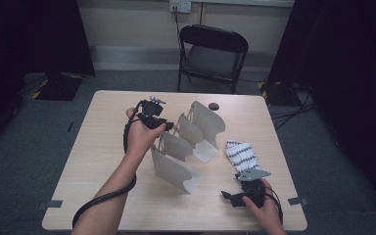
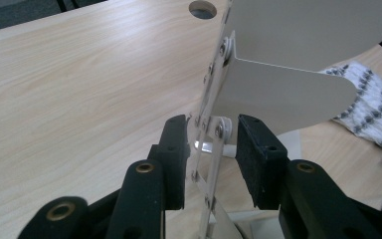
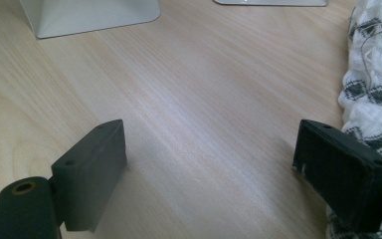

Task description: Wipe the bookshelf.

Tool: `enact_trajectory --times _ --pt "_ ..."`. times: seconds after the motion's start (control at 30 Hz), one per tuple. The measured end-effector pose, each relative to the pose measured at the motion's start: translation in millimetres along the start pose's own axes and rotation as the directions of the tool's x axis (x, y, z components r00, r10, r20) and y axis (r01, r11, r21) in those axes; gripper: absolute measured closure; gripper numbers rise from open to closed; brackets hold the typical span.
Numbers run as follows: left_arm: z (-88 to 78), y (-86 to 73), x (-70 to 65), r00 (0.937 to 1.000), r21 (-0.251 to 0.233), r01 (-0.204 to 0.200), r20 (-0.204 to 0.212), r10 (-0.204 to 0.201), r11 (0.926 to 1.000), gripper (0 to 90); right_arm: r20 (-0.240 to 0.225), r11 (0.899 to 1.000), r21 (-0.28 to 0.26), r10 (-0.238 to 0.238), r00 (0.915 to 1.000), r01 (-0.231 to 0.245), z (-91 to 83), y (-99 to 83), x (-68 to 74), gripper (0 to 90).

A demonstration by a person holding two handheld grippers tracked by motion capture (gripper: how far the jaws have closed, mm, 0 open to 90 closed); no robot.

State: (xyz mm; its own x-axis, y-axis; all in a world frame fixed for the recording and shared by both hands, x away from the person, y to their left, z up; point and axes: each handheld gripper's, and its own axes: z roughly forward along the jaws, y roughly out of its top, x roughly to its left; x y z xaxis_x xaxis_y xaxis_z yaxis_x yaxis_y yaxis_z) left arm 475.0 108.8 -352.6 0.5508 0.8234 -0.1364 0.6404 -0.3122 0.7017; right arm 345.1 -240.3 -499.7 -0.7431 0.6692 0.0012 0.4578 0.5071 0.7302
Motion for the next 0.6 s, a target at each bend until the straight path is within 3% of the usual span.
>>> enact_trajectory --times 0.2,0.6 --pt "8.4 4.1 -5.4 0.9999 0.005 -0.011 -0.009 0.011 0.9999 67.0 -0.002 1.0 -0.001 0.001 1.0 -0.001 0.1 0.0 0.0 12.7" --pt "22.4 5.6 -9.4 0.9996 0.057 -0.005 -0.027 0.006 0.9984 83.6 -0.002 1.0 -0.002 0.0 1.0 0.0 0.1 0.0 0.0 12.7"
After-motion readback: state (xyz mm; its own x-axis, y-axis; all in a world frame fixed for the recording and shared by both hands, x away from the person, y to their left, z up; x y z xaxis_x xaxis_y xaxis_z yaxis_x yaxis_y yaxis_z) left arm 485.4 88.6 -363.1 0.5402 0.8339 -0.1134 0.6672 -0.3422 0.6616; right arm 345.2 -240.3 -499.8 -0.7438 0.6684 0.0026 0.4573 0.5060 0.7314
